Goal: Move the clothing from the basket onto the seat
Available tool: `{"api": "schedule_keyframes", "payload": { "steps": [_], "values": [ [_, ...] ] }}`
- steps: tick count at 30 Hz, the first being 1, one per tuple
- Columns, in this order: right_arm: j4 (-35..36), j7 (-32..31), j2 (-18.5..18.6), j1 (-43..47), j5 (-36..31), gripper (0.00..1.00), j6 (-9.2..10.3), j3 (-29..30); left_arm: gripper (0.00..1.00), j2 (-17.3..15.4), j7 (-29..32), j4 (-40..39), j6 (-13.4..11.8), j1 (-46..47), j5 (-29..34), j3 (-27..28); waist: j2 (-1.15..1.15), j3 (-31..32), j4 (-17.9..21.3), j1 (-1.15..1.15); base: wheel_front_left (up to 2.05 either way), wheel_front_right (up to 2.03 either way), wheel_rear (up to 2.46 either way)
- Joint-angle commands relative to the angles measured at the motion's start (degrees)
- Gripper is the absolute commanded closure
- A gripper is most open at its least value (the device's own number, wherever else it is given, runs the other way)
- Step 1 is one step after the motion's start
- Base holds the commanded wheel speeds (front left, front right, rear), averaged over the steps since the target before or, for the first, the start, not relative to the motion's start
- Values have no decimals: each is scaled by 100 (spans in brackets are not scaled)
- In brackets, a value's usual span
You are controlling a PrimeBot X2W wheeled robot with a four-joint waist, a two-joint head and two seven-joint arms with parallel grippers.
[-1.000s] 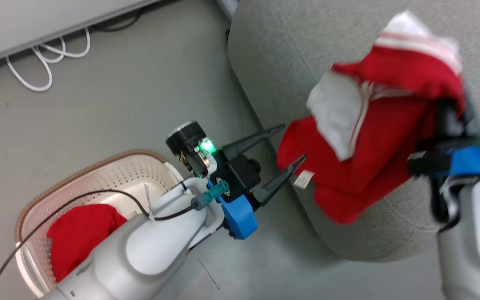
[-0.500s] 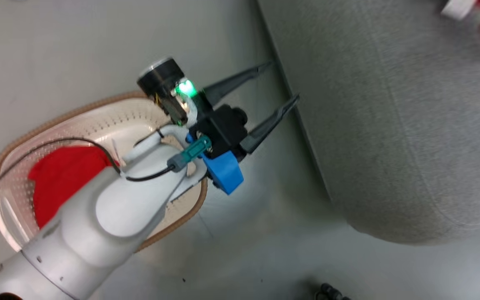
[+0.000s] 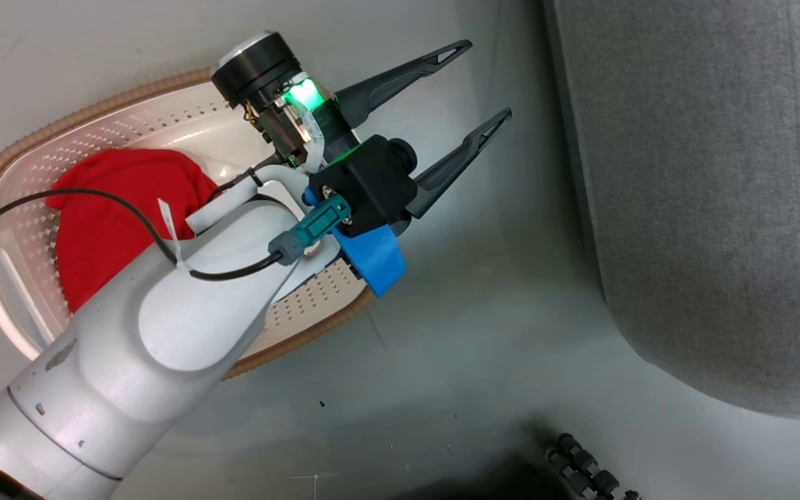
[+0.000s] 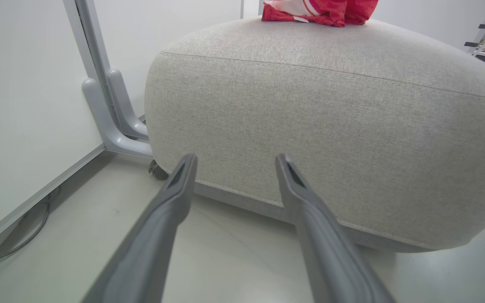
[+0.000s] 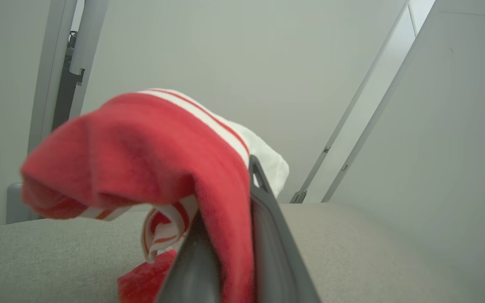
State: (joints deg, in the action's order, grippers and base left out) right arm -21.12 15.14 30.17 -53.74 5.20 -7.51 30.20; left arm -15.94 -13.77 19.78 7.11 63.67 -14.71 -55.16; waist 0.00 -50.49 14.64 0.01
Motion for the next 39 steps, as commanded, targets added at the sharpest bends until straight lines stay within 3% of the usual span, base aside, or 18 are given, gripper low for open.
{"api": "schedule_keyframes", "payload": {
  "steps": [1,16,18,19,26,34,39],
  "values": [
    [-86,1,-118,122,-17,100,4,57,0,9,-40,-31,-28,57,11,-5,0,-39,-55,-1,0,0,0],
    [-990,1,-1542,163,-1120,100,4,470,0,-45,-86,79,-57,12,-84,-57,0,106,-105,-1,0,0,0],
    [-924,1,-1686,230,-1238,25,4,550,0,-27,-93,100,-79,-29,-91,-73,0,186,-100,-1,0,0,0],
    [-885,1,-1748,266,-1294,0,4,584,0,-11,-100,111,-89,-54,-103,-78,0,238,-99,-1,0,0,0],
    [-511,1,-2035,1068,-1346,0,4,419,0,101,-140,225,-157,-322,-213,-30,0,845,-94,-1,0,0,0],
    [84,0,-1856,2810,-587,0,3,64,0,228,-148,175,-277,-870,-353,237,0,1710,-191,-1,0,0,0],
    [262,1,-1784,3415,-440,0,4,-139,0,262,-149,135,-349,-1241,-411,478,0,2179,-248,-1,0,0,0]
  ]
}}
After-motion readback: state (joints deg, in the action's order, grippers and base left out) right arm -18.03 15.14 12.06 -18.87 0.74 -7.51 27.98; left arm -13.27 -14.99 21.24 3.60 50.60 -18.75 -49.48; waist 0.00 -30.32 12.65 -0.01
